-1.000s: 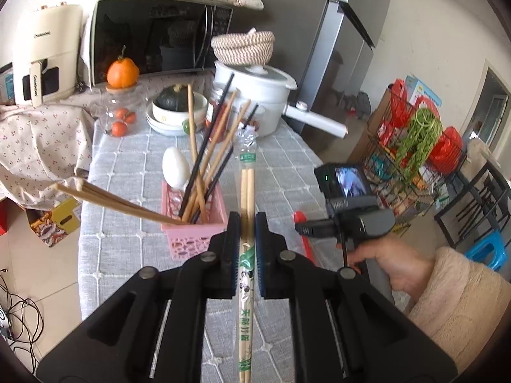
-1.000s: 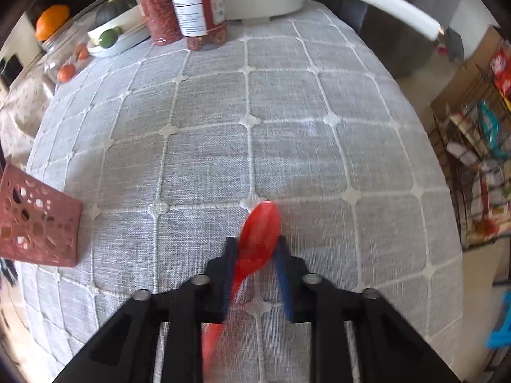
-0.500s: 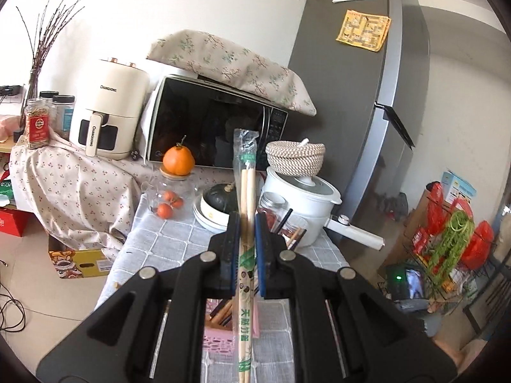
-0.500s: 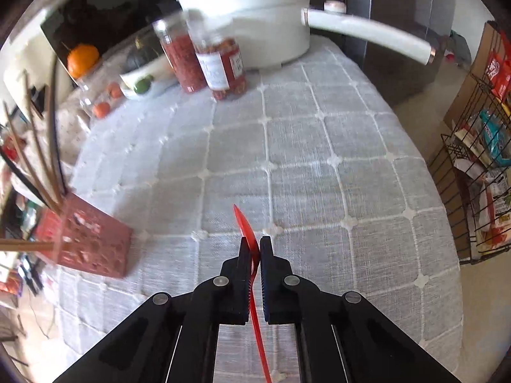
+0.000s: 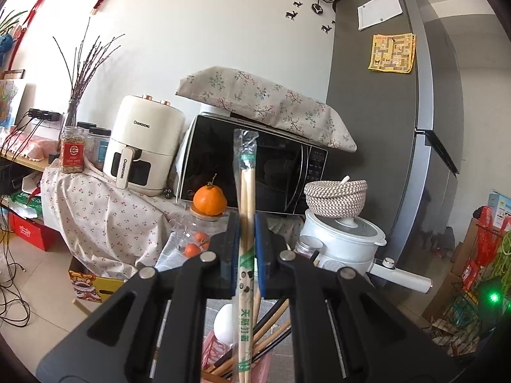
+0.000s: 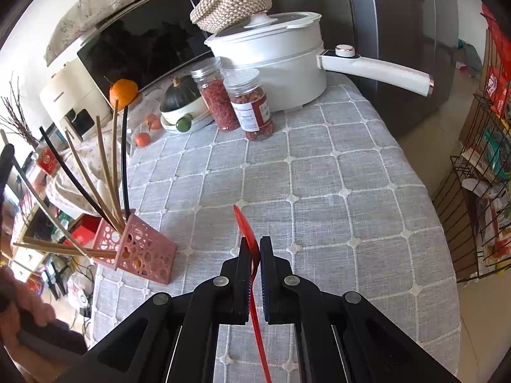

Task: Organize utensils
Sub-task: 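Lower the wrapped chopsticks into the pink basket with the left gripper while the right lifts the red spoon, then insert the red spoon into the pink basket and open the right gripper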

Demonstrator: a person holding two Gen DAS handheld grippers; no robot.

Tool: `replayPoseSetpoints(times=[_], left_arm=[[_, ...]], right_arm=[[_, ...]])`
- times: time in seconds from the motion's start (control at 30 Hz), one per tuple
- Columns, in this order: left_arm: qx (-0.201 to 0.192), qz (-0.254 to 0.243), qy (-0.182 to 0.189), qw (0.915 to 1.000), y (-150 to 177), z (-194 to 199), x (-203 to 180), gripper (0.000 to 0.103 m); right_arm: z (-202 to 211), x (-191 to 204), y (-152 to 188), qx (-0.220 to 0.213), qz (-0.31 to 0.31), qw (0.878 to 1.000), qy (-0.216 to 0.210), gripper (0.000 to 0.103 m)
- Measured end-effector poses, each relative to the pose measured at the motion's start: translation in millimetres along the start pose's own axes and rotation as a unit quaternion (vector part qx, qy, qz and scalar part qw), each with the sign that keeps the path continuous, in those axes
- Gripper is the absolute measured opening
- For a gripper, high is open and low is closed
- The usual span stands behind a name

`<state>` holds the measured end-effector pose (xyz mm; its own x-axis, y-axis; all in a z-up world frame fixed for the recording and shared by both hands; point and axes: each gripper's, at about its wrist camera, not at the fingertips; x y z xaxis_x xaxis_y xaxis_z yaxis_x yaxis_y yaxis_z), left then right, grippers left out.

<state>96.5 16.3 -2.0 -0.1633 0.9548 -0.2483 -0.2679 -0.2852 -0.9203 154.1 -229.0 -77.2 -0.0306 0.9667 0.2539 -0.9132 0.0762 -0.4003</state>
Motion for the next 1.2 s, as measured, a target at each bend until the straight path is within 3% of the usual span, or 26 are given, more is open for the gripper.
replayPoseSetpoints(times=[0.57,0.73,0.8,0.83,1.07,1.2], left_arm=[[0.025,-0.036,-0.030,0.9986,30,-28,-5,0.012],[0.061,-0.055,-0.027,0.9962,30,-27,-6,0.027],[0.066,-0.059,-0.025,0.9957,27,-21,-8,0.045],[0.071,-0.063,-0.024,0.9952,25,-18,-10,0.048],[0.146,-0.090,0.010,0.9851,13,7,-11,0.053],[0.181,-0.127,0.035,0.9746,12,27,-9,0.067]], right_arm=[[15,-10,-2,-0.022,-0.007,1.000,-0.021,0.005],[21,-11,1,-0.027,-0.006,0.999,-0.021,0.005],[27,-11,3,-0.034,-0.005,0.999,-0.022,0.005],[30,-10,3,-0.040,-0.005,0.999,-0.022,0.005],[51,-4,8,-0.069,0.004,0.997,-0.033,0.005],[57,4,11,-0.080,0.015,0.996,-0.034,0.005]])
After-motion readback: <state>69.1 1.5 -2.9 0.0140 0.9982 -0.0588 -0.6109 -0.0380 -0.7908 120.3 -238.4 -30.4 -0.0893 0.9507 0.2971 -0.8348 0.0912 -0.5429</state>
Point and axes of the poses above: each gripper's, at about its wrist camera, not at the fingertips, and z roughly against the way its jaws point, x to its left, y to its underside, and after that the axes turned 12 degrees about x, right-handed
